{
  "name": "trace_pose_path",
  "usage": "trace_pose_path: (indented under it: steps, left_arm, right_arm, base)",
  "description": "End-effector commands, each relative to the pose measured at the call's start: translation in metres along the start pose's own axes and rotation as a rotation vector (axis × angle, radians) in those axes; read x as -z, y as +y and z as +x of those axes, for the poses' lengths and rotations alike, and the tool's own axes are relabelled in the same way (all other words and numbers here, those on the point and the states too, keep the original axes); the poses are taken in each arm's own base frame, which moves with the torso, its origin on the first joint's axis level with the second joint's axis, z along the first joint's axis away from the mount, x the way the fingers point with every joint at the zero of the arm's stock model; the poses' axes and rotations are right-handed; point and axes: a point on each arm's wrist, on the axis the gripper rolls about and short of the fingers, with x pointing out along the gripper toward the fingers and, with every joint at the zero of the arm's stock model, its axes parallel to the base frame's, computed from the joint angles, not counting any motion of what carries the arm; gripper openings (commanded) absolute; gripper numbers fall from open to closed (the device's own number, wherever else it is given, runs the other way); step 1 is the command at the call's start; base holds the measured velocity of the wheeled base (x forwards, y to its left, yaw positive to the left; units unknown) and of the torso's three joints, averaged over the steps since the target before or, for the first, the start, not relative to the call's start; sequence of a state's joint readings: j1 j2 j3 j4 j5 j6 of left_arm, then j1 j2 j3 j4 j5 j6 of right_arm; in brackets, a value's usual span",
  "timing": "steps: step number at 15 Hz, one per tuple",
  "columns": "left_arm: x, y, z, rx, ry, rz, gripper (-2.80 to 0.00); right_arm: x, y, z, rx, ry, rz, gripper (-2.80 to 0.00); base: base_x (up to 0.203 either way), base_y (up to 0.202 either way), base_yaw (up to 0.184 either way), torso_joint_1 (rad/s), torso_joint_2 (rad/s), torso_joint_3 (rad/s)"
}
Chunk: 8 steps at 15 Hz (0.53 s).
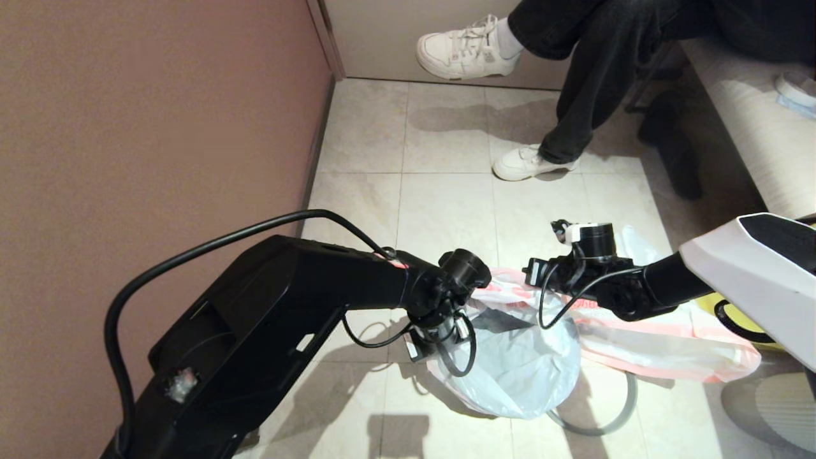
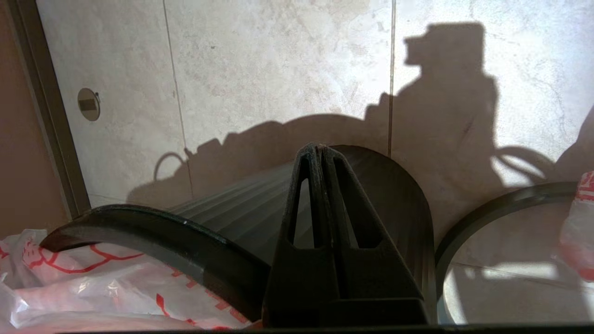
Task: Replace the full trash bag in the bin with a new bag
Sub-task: Put the new garbage bag on the trash can
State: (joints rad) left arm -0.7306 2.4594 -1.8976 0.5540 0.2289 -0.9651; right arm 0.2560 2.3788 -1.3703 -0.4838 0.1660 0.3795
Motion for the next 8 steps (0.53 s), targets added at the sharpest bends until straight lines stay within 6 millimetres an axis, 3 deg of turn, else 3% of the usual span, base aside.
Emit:
trace_pose_path:
  steps: [1, 2, 5, 8]
  left_arm:
    - [-0.005, 0.001, -0.003, 0.003, -0.012, -0.018, -2.80]
    - [-0.006, 0.000, -0.006, 0.008, -0.019, -0.021, -2.80]
    - [-0.014, 0.002, -0.011, 0.019, -0.039, -0.038, -2.80]
    - [-0.016, 0.000, -0.013, 0.028, -0.048, -0.040, -2.80]
  right_arm:
    - [0.000, -0.011, 0.003, 0.027, 0.012, 0.019, -2.80]
    - [-0.008, -0.013, -0.003, 0.034, -0.005, 0.026, -2.80]
    - [-0.052, -0.001, -0.045, 0.013, -0.111, 0.086, -2.80]
    - [-0.074, 0.018, -0.083, -0.001, -0.085, 0.102, -2.80]
  base:
    - [0.000, 0.000, 0.000, 0.000, 0.00, 0.000]
    - [0.000, 0.000, 0.000, 0.000, 0.00, 0.000]
    - [0.000, 0.000, 0.000, 0.000, 0.00, 0.000]
    - [0.000, 0.000, 0.000, 0.000, 0.00, 0.000]
